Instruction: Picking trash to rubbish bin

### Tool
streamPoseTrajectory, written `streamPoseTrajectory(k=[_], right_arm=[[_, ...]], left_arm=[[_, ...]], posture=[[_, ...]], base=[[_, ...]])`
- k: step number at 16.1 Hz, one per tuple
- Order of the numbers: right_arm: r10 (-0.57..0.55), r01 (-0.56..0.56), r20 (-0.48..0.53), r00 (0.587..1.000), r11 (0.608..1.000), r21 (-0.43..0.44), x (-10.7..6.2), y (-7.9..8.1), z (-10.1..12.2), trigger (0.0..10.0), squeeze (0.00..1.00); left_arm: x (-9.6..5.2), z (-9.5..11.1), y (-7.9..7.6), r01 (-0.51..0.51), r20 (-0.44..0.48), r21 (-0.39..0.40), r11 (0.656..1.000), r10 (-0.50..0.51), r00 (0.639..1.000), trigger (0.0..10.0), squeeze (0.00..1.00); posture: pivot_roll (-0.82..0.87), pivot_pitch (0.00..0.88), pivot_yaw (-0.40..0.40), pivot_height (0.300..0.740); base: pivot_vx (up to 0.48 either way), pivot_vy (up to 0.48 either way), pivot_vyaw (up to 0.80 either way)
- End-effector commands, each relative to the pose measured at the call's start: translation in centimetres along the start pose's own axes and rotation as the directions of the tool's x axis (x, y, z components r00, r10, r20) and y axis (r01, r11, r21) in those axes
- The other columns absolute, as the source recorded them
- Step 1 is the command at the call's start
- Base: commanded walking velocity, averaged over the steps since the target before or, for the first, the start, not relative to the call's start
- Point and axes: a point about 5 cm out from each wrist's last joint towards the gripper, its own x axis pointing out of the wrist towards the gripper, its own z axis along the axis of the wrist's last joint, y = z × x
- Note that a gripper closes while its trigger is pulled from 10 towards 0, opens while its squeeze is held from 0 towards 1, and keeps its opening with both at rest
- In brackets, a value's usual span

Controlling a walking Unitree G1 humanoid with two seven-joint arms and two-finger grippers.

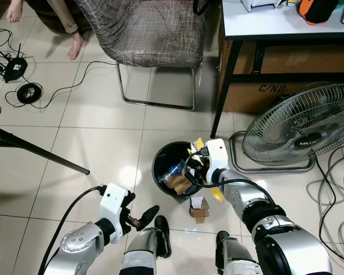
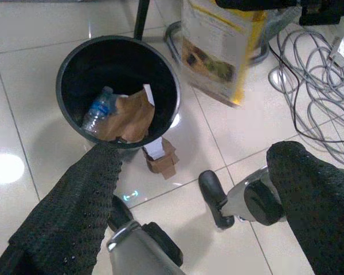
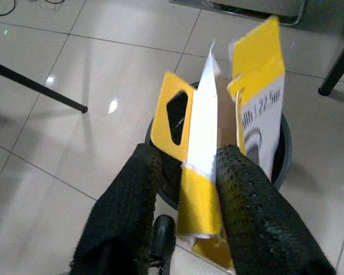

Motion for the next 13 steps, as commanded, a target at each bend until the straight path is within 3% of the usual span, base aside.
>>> streamPoseTrajectory(k=[1, 4, 13], right_arm=[[0.017, -0.017, -0.013, 1.000, 1.000, 0.007, 0.1, 0.5, -0.4, 10.0, 1.00], [0.017, -0.017, -0.013, 1.000, 1.000, 0.010, 0.1, 0.5, -0.5, 10.0, 1.00], [0.020, -0.020, -0.015, 1.000, 1.000, 0.016, 0.0, 0.4, -0.6, 10.0, 1.00]], left_arm=[[-0.5, -0.6, -0.1, 0.014, -0.030, -0.008, 1.000, -0.014, 0.999, 10.0, 0.00], [-0.8, -1.0, -1.1, 0.101, -0.059, -0.033, 0.994, -0.102, 0.993, 10.0, 0.00], [-1.2, -1.6, -1.9, 0.167, -0.097, -0.062, 0.984, -0.172, 0.980, 10.0, 0.00]], posture=[[0.01, 0.337, 0.139, 0.740], [0.01, 0.338, 0.140, 0.740], [0.01, 0.338, 0.140, 0.740]], base=[[0.000, 0.000, 0.00], [0.000, 0.000, 0.00], [0.000, 0.000, 0.00]])
